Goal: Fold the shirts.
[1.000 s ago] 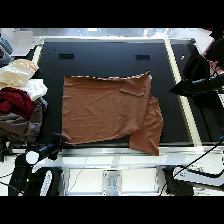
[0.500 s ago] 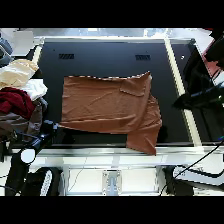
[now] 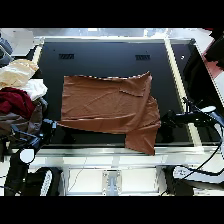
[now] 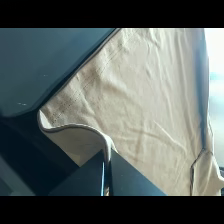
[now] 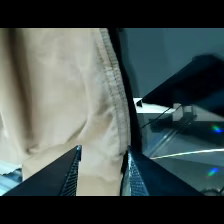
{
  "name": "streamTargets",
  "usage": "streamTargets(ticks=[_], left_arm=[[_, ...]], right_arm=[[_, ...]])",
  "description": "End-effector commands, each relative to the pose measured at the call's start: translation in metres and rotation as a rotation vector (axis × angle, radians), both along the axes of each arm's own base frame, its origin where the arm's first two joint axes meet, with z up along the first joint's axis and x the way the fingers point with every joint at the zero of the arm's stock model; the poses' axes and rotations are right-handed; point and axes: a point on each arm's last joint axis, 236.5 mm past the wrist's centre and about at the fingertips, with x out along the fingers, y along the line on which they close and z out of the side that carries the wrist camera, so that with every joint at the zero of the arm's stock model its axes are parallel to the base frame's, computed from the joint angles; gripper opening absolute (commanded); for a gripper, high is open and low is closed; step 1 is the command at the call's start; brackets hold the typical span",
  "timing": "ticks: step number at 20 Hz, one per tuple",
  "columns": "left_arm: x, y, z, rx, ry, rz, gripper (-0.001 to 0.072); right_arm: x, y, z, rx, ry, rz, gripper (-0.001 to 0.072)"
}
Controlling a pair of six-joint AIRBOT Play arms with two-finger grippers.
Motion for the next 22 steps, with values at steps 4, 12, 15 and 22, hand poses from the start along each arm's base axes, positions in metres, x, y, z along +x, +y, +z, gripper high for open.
streamTargets(ticks=[4,12,15,22], left_arm=[[0.000,0.000,0.000,0.008,0.001,-0.007,0.0012],[0.014,0.003,0.039,0.211,-0.097,-0.129,0.0010],[0.026,0.022,0.117,0.483,-0.133,-0.211,0.0009],[0.020,0.070,0.349,1.003,-0.227,-0.202,0.0010]], right_arm=[[0.004,0.012,-0.027,-0.003,0.028,-0.007,0.0353],[0.036,0.056,0.022,0.173,-0.141,0.044,0.0011],[0.054,0.058,0.111,0.136,-0.363,0.141,0.0010],[-0.030,0.058,0.411,-0.377,-1.048,0.111,0.0009]])
